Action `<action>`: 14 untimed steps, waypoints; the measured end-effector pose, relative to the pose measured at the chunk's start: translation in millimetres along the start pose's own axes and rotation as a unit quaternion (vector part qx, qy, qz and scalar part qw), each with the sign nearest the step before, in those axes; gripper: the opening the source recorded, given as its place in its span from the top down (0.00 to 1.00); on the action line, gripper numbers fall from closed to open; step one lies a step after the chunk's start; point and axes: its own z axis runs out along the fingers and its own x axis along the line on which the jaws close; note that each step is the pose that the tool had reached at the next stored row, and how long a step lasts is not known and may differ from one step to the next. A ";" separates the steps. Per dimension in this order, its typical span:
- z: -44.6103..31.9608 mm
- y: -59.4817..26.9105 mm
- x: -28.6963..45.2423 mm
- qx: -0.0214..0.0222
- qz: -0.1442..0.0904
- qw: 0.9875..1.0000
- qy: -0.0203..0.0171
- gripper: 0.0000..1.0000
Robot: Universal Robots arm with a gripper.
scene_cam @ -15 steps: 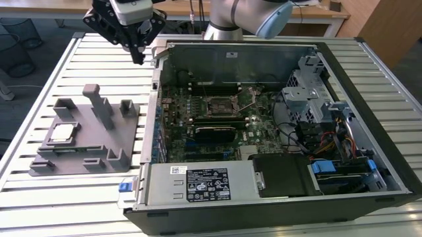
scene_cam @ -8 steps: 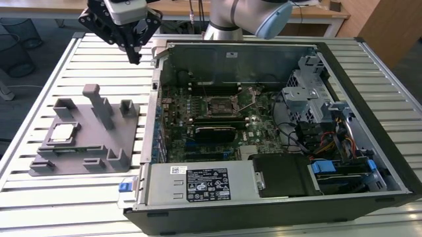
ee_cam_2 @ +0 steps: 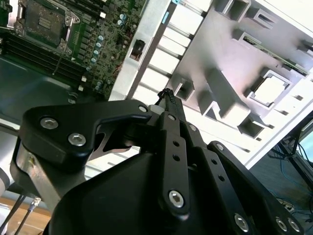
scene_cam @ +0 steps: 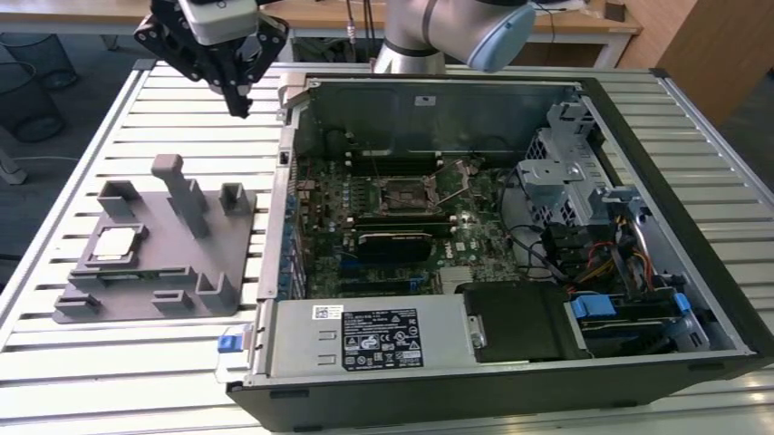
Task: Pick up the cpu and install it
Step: 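Reach for the cpu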
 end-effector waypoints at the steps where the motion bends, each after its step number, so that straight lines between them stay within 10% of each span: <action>1: 0.0 0.0 1.1 0.000 0.000 1.000 0.000 0.89; 14: -0.3 1.5 19.4 0.000 0.000 1.000 0.000 0.89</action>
